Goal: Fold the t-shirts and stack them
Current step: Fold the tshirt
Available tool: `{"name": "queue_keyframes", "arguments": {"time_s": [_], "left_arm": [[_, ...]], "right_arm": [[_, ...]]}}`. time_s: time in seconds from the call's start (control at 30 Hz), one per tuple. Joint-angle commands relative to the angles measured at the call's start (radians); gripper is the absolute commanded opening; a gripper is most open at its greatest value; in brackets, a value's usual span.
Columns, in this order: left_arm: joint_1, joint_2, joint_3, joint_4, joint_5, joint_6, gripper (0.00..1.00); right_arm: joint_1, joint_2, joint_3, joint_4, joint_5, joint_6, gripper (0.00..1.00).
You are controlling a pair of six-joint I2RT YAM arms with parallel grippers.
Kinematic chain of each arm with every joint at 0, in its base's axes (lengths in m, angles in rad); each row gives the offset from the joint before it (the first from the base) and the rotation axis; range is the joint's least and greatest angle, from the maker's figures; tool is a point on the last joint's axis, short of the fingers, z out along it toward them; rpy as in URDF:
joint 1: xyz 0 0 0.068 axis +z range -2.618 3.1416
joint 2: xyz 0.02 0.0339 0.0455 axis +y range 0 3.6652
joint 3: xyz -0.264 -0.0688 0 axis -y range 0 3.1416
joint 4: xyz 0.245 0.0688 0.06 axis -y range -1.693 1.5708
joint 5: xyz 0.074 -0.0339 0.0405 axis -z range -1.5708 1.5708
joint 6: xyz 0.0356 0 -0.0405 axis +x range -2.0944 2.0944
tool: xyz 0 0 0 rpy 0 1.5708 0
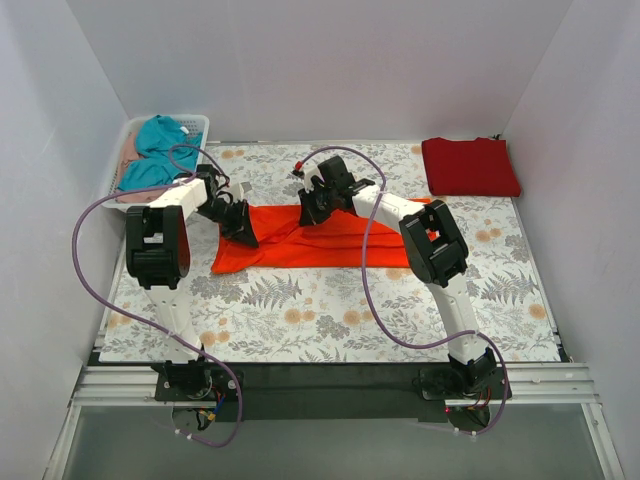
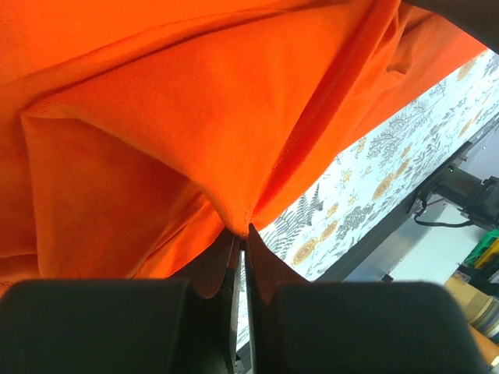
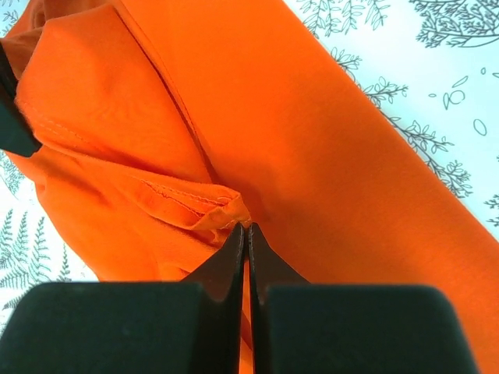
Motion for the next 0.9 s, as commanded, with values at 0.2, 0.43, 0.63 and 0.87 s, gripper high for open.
{"name": "queue_keyframes", "arguments": {"time_s": [0.2,0.43,0.63,0.87], "left_arm": [[0.013,-0.070,0.100,-0.055,0.013,0.053,0.34],[0.133,-0.173,0.042,-0.101,-0.016,0.101,0.43],[0.214,-0.202,-0.044,-0.221,-0.074,0.315,0.60],[0.216,-0.260,-0.183,-0.117,-0.155,0.467,0.61]], "right_arm": [[-0.007,-0.106,-0.026,0.009,-0.048,-0.020,0.49],[-0.070,-0.283,-0.093,-0.134,-0.040,-0.184,0.65],[-0.139,-0.410,-0.230,-0.356,-0.034,-0.318,0.63],[-0.268,-0.600,-0.512,-0.504,0.076,-0.398,0.60]]}}
